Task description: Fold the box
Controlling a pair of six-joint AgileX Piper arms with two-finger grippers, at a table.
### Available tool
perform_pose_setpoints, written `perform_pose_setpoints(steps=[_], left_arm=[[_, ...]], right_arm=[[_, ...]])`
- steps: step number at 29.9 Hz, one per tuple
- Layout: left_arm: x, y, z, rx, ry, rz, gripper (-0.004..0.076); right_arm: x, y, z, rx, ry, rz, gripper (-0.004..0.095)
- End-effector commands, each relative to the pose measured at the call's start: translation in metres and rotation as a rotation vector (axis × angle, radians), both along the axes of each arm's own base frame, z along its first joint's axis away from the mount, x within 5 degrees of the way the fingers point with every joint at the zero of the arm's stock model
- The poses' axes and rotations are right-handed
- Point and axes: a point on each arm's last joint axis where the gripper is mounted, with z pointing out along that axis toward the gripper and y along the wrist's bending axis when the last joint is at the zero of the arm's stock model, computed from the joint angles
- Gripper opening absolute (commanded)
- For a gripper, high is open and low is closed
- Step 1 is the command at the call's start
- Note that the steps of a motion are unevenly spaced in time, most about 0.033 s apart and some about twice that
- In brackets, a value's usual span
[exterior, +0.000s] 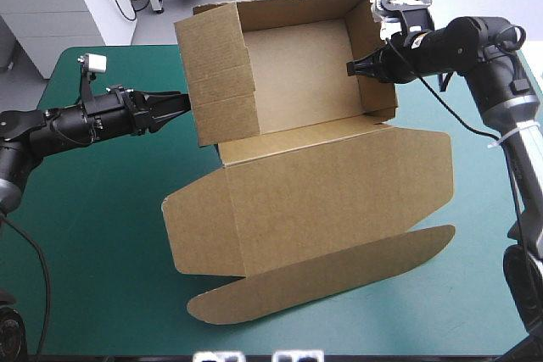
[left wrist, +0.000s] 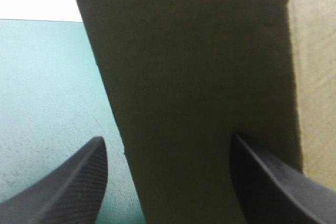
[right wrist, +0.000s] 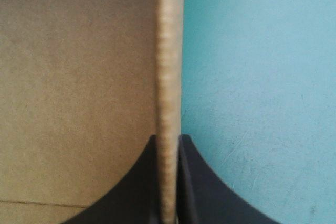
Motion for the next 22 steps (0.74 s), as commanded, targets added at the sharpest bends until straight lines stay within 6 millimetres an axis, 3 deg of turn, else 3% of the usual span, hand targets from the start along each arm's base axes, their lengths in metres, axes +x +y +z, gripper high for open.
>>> perform_pose_setpoints(steps=[1,5,12,18,22], left_arm=[[-0.014,-0.006,0.026,-0.103,-0.063,-0.081,0.0517],[-0.014,-0.006,0.031,-0.101,-0.08,-0.082,0.0517],[-0.016,-0.011,0.056,-0.076,-0.136,-0.102,0.0517],[-0.007,-0.028,0.056,0.073,-0.089,-0.095,0.0517],[-0.002,-0.032,0.061,0.102,-0.099,-0.068,0.0517]], right_arm=[[-0.011,0.0,0.029,0.078,-0.123,-0.026,-0.0013],[-0.009,-0.002,0.029,0.075,-0.133,-0.055,-0.0012],[-0.001,0.005,0.022,0.061,-0.135,-0.05,-0.0012],[0.0,0.022,0.023,0.08,-0.171,-0.024,-0.0012],[0.001,0.02,0.023,0.073,-0.179,-0.059,-0.0012]])
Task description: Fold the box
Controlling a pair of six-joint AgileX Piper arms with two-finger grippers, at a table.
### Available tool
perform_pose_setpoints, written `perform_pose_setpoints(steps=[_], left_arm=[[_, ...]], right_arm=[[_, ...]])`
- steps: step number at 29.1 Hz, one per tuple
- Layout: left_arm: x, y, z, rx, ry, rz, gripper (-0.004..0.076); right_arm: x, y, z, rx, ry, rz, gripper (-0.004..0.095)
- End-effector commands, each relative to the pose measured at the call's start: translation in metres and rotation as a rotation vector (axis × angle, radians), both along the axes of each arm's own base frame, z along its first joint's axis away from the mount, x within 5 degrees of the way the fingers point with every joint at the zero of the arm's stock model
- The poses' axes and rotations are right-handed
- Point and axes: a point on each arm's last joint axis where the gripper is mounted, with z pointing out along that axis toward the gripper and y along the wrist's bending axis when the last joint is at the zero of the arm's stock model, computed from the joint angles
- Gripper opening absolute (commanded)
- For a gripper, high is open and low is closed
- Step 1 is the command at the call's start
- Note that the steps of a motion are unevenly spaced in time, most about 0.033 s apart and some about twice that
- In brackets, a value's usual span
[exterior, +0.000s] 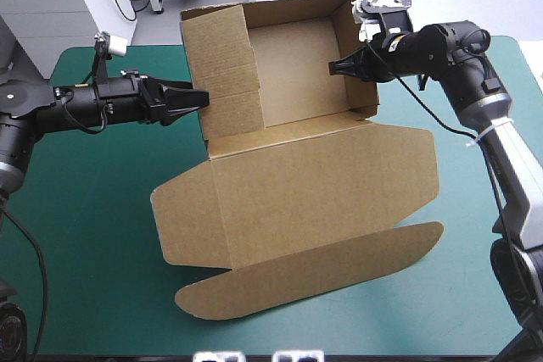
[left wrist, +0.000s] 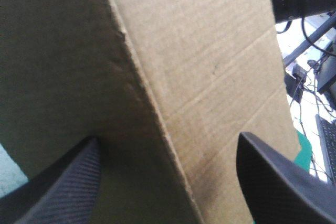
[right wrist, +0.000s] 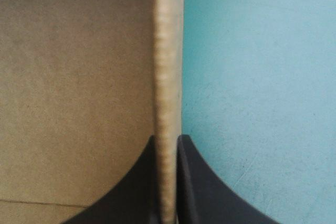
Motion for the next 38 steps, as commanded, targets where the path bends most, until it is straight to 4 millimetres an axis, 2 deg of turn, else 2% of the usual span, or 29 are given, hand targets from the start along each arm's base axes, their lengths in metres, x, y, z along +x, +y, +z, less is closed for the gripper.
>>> perform_pose_setpoints(steps=[1,6,15,20,26,31,35,38], left_arm=[[-0.006,-0.006,0.027,-0.052,-0.061,0.018,0.0517],[-0.001,-0.015,0.035,0.072,-0.085,0.112,0.0517],[0.001,-0.054,0.05,0.253,-0.146,0.264,0.0517],[0.006,-0.074,0.056,0.279,-0.114,0.286,0.0517],[0.017,-0.081,0.052,0.418,-0.072,0.349,0.0517],[0.022,-0.072,0.05,0.559,-0.072,0.482,0.0517],[0.022,-0.073,0.053,0.542,-0.078,0.481,0.0517],[0.019,-0.079,0.053,0.45,-0.002,0.45,0.0517]], right_arm=[[-0.012,-0.006,0.035,0.07,-0.144,-0.054,-0.0012],[-0.009,-0.008,0.033,0.071,-0.138,-0.103,-0.0012],[-0.003,-0.007,0.027,0.098,-0.112,-0.132,-0.001],[-0.003,0.001,0.024,0.068,-0.112,-0.134,-0.001],[-0.005,0.011,0.024,0.039,-0.134,-0.127,-0.0008],[-0.006,0.012,0.024,0.046,-0.129,-0.125,-0.001],[-0.006,0.012,0.024,0.049,-0.133,-0.119,-0.001],[-0.005,0.015,0.027,0.094,-0.144,-0.108,-0.0009]])
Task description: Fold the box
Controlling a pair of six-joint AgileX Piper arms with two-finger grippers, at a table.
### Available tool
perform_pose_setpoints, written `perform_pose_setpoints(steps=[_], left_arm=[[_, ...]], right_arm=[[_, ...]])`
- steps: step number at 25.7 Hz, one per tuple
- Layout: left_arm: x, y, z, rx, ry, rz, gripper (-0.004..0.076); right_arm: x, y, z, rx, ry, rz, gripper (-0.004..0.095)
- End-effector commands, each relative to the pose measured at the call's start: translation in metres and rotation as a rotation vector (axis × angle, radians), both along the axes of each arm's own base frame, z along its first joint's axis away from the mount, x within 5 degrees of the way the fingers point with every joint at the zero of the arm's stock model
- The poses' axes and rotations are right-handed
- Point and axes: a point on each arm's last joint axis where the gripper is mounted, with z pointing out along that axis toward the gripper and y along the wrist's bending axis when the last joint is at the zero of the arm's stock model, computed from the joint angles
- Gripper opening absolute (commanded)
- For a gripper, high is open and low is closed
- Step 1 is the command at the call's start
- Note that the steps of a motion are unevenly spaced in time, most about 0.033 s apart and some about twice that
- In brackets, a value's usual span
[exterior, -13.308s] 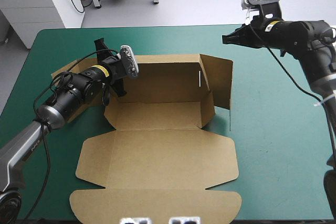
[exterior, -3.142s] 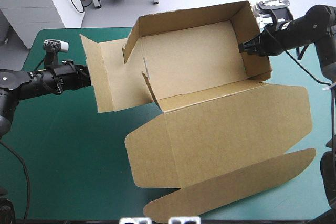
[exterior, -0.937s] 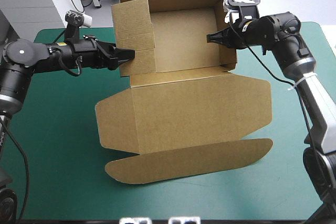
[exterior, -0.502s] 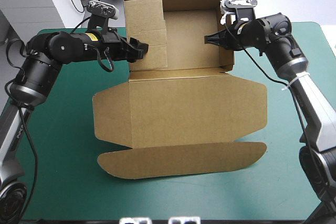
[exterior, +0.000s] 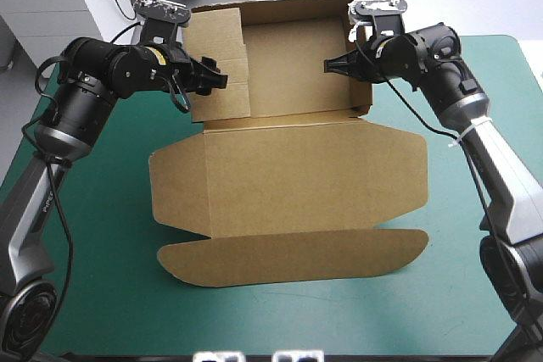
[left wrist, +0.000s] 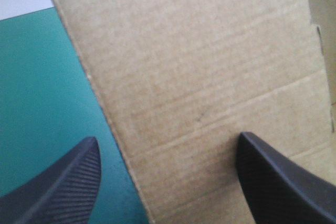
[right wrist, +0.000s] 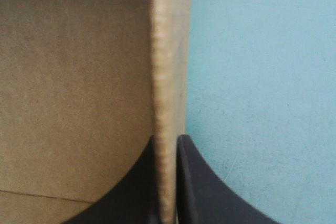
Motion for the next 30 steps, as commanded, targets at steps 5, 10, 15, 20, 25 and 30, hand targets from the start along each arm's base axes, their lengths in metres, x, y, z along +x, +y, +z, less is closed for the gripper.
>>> perform_pose_setpoints(steps=[5,10,15,20,25,30], left_arm=[[-0.013,-0.005,0.027,-0.165,-0.07,-0.028,0.0517],[-0.01,0.001,0.021,-0.109,-0.039,0.038,0.0511],[-0.003,0.002,0.012,-0.078,-0.008,0.072,0.0491],[-0.001,0.007,0.012,-0.024,-0.026,0.113,0.0314],[-0.001,0.006,0.013,-0.06,-0.033,0.117,0.0293],[-0.001,0.0,0.014,-0.068,-0.045,0.043,0.002]], right_arm=[[-0.015,0.003,0.039,0.121,-0.152,0.038,-0.001],[-0.017,0.008,0.041,0.174,-0.148,0.081,-0.001],[-0.018,0.012,0.042,0.2,-0.147,0.117,-0.0013],[-0.019,0.013,0.041,0.197,-0.139,0.133,-0.0013],[-0.02,0.013,0.041,0.194,-0.136,0.14,-0.0014],[-0.022,0.011,0.036,0.124,-0.1,0.156,-0.0014]])
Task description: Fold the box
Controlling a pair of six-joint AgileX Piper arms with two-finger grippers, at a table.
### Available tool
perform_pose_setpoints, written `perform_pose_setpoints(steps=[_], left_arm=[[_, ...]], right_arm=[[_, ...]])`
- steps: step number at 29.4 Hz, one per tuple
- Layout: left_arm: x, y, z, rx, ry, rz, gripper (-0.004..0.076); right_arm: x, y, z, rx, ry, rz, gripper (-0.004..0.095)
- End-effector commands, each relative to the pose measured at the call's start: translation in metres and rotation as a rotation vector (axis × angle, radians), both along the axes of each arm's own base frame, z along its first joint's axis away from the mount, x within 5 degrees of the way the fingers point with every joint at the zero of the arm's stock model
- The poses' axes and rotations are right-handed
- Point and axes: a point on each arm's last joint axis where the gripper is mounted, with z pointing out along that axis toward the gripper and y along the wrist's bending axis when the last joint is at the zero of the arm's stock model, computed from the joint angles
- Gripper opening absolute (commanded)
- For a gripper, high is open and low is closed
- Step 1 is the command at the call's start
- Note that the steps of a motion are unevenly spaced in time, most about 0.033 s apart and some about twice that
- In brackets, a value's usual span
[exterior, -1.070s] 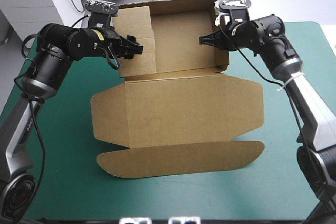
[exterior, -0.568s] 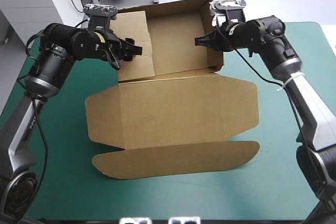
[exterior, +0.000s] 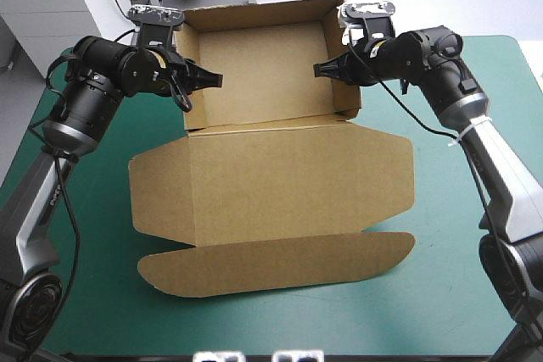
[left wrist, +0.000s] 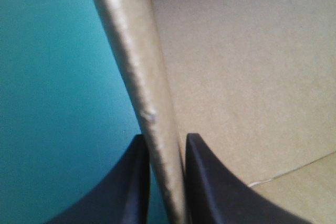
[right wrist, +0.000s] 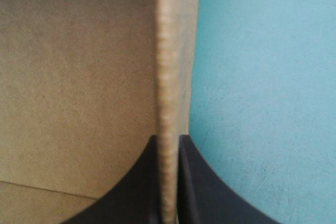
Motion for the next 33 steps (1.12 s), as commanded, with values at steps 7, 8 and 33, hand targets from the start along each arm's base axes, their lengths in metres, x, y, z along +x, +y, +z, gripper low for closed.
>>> perform_pose_setpoints(steps=[7,8,33], left_arm=[[0.004,-0.012,0.007,-0.075,-0.054,-0.076,-0.0006],[0.006,-0.014,0.004,-0.078,-0.044,-0.078,-0.0006],[0.046,-0.033,-0.103,0.109,0.393,-0.161,-0.0006]], right_arm=[[-0.02,-0.003,0.032,-0.002,-0.081,0.045,-0.0014],[-0.021,-0.003,0.031,-0.015,-0.068,0.054,-0.0014],[0.017,0.013,-0.078,-0.162,0.41,0.121,-0.0014]])
